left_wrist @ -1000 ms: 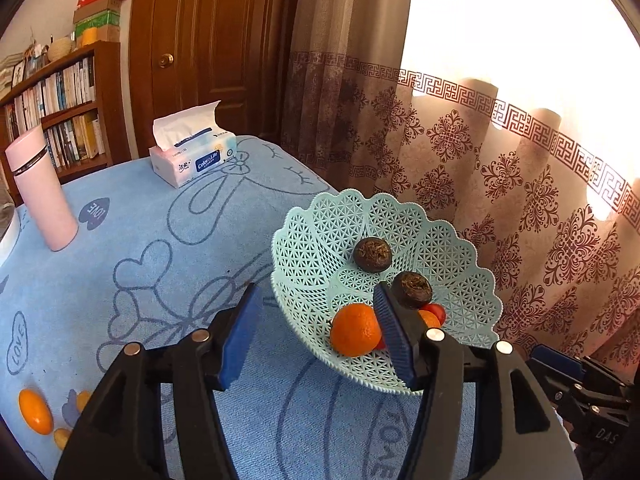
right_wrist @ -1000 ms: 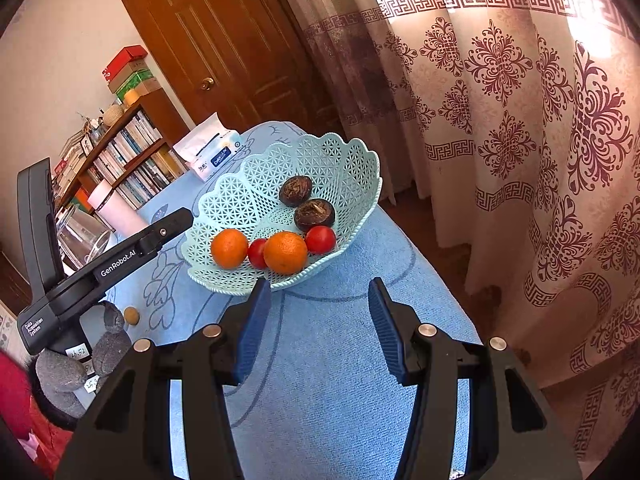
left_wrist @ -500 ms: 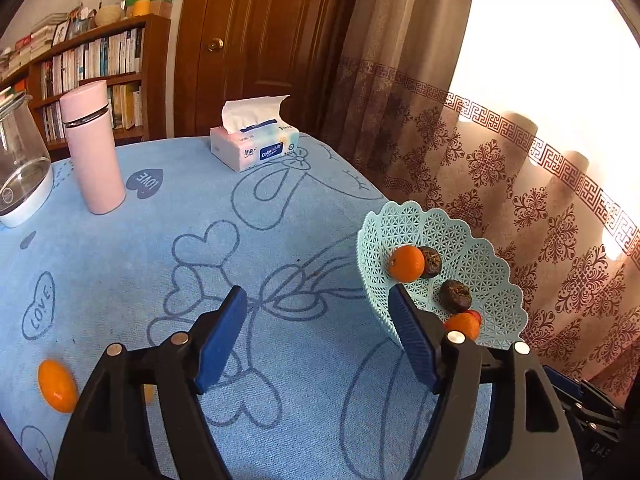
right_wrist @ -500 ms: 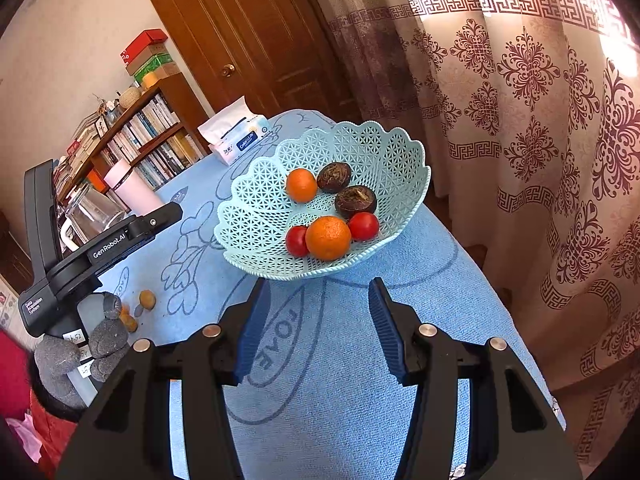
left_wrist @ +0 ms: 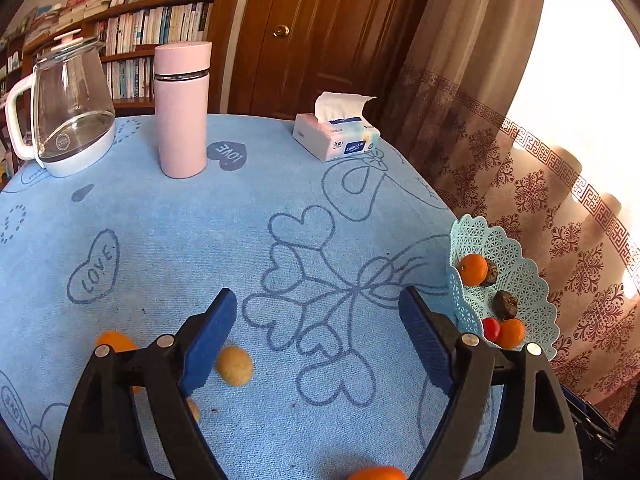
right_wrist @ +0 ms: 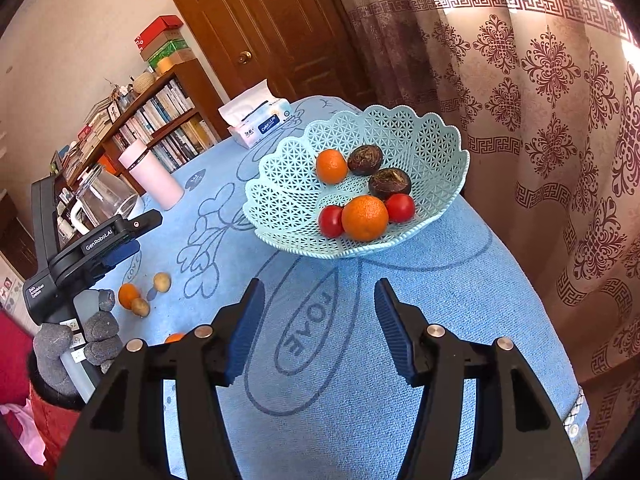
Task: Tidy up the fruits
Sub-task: 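Move the left tool to another orange on the cloth and grasp it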
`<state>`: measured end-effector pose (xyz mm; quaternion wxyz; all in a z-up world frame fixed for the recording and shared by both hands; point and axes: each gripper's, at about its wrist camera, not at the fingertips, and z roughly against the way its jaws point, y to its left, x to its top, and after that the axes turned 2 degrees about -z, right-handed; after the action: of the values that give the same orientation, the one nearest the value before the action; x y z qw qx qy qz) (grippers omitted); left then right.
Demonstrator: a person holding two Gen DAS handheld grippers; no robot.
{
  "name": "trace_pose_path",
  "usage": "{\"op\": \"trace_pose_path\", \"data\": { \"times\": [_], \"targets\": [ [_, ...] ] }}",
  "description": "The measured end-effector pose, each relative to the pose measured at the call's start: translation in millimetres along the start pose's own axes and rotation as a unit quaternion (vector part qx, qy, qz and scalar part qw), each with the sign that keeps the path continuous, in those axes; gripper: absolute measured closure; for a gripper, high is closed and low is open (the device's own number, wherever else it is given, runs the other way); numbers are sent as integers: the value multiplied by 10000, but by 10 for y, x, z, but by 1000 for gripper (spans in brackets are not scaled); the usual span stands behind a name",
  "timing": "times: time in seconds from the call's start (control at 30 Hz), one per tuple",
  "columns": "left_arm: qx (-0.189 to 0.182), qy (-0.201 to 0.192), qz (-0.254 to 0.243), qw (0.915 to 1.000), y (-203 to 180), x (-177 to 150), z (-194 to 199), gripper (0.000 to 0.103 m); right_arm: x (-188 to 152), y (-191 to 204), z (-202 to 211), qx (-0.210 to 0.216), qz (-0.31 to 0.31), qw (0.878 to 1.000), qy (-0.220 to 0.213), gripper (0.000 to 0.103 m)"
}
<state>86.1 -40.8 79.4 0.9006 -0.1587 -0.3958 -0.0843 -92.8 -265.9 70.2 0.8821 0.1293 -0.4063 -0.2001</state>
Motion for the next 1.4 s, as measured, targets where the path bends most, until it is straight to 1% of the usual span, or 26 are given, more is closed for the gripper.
{"op": "trace_pose_path", "data": {
  "times": [0.2,0.4,0.57,0.73,0.93,1.17,1.2,1.3,1.4],
  "targets": [
    [193,-127,272,9994,329,6,173,20,-61,128,-45,128,146,9997,116,44],
    [532,-238,505,9970,704,-29,358,20,-145,260,-135,268,266,9989,289,44],
    [858,-204,787,9930,1028,-90,439,20,-226,385,-216,384,394,9975,453,44],
    [1172,-131,868,9892,1220,-211,460,20,-288,486,-277,480,487,9959,593,44],
    [1172,78,832,9896,1229,-352,380,20,-345,569,-340,538,547,9945,715,44],
    [1138,326,767,9900,1181,-435,200,20,-405,634,-375,586,611,9931,815,44],
    [1124,374,772,9900,1178,-448,172,22,-411,640,-382,592,617,9929,828,44],
    [1099,498,741,9899,1173,-479,101,32,-426,661,-403,605,640,9923,865,43],
    [1108,506,726,9899,1175,-489,70,38,-439,682,-431,622,660,9917,909,43]
  ]
}}
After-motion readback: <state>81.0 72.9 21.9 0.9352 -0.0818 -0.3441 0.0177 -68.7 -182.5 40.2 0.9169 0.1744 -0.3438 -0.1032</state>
